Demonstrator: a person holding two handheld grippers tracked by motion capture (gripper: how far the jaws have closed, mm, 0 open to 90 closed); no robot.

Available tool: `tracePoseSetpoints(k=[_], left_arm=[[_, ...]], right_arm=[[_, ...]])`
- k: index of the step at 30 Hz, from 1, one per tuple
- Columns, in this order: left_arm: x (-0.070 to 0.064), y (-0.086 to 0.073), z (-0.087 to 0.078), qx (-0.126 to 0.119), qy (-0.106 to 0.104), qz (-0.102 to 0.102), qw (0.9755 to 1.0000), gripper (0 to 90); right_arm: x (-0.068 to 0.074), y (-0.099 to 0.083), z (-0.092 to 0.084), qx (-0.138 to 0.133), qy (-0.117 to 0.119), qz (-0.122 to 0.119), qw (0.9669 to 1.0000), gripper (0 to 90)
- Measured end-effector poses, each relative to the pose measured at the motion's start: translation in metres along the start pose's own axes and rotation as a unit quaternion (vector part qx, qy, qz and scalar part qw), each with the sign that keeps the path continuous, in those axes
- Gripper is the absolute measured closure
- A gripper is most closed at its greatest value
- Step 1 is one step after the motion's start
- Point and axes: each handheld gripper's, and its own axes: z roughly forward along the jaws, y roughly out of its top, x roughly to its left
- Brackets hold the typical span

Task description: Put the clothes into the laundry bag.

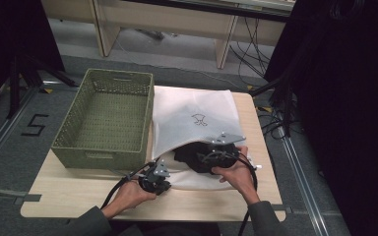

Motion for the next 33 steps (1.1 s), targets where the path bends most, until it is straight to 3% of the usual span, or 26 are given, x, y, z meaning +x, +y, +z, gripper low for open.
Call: tracePoseSetpoints(k=[1,2,3,4,5,6,8,9,10,11,12,13,14,16,17,18,19,21,22,23,26,27,29,30,33], left_arm=[[0.0,0.0,0.0,0.0,0.001,0.001,1.0,86.4],[0.0,0.0,0.0,0.0,0.0,0.0,1.0,86.2],[0.0,0.0,0.0,0.0,0.0,0.0,1.0,86.2],[0.002,0.001,0.0,0.001,-0.002,0.01,0.9999,86.0],[0.002,0.001,0.0,0.001,-0.002,0.01,0.9999,86.0],[0.001,0.001,0.0,0.001,-0.003,0.007,1.0,85.9],[0.002,0.001,0.0,0.001,-0.003,0.007,1.0,85.9],[0.001,0.001,0.0,0.001,-0.004,0.0,1.0,85.9],[0.001,0.001,0.0,0.002,-0.005,0.0,1.0,86.0],[0.001,0.001,0.0,0.002,-0.005,0.0,1.0,86.0],[0.001,0.001,0.0,0.002,-0.005,0.001,1.0,86.1],[0.001,0.001,0.0,0.002,-0.005,0.001,1.0,86.2],[0.001,0.001,0.0,0.002,-0.005,0.0,1.0,86.3],[0.002,0.002,0.0,0.005,-0.004,0.013,0.9999,86.7],[0.001,0.002,0.0,0.005,-0.003,0.018,0.9998,86.9],[0.001,0.002,0.0,0.005,-0.003,0.018,0.9998,87.0],[-0.002,0.001,0.002,-0.012,-0.002,0.004,0.9999,87.2],[-0.003,0.001,0.001,-0.003,-0.006,0.004,1.0,87.3],[-0.001,0.001,-0.001,0.007,-0.006,0.021,0.9997,87.4],[-0.001,0.001,-0.001,0.007,-0.007,0.023,0.9997,87.4],[-0.002,0.0,-0.001,0.007,-0.008,0.015,0.9998,87.4],[-0.002,0.0,-0.001,0.007,-0.009,0.014,0.9998,87.4],[-0.001,0.0,-0.001,0.006,-0.011,0.013,0.9998,87.3],[0.0,0.0,-0.002,0.007,-0.011,0.019,0.9997,87.2],[0.0,0.0,-0.002,0.009,-0.013,0.012,0.9998,87.0]], right_arm=[[-0.001,-0.004,-0.006,0.002,-0.003,0.004,1.0,46.3],[-0.002,-0.014,-0.016,0.044,-0.007,0.026,0.9987,42.7],[-0.002,-0.014,-0.016,0.044,-0.007,0.026,0.9987,42.7],[-0.003,-0.029,-0.015,0.059,-0.018,0.031,0.9976,40.6],[-0.003,-0.029,-0.015,0.059,-0.018,0.031,0.9976,40.6],[-0.006,-0.041,-0.009,0.077,-0.021,0.033,0.9963,37.7],[-0.011,-0.047,-0.004,0.104,-0.009,0.033,0.9939,36.9],[-0.012,-0.051,0.003,0.102,-0.009,0.034,0.9941,37.0],[-0.014,-0.052,0.008,0.112,-0.007,0.036,0.993,39.0],[-0.015,-0.054,0.016,0.103,-0.009,0.033,0.9941,43.4],[-0.017,-0.052,0.02,0.124,-0.005,0.034,0.9917,50.4],[-0.017,-0.052,0.02,0.124,-0.005,0.034,0.9917,50.4],[-0.017,-0.049,0.034,0.125,-0.023,0.005,0.9918,74.3],[-0.019,-0.042,0.042,0.123,-0.029,-0.004,0.992,83.5],[-0.019,-0.037,0.048,0.122,-0.044,-0.012,0.9914,84.6],[-0.019,-0.037,0.048,0.122,-0.044,-0.012,0.9914,84.6],[-0.023,-0.025,0.057,0.119,-0.067,-0.027,0.9903,85.6],[-0.025,-0.014,0.064,0.107,-0.089,-0.022,0.99,86.0],[-0.029,-0.008,0.067,0.097,-0.09,-0.015,0.9911,86.0],[-0.032,-0.001,0.071,0.092,-0.105,-0.003,0.9902,86.0],[-0.044,0.005,0.079,0.069,-0.133,0.006,0.9887,85.9],[-0.048,0.004,0.082,0.066,-0.136,0.004,0.9886,85.9],[-0.057,0.0,0.083,0.071,-0.132,0.031,0.9882,85.7],[-0.061,-0.003,0.083,0.065,-0.126,0.031,0.9894,85.4],[-0.06,-0.003,0.076,0.061,-0.117,0.052,0.9899,81.4]])
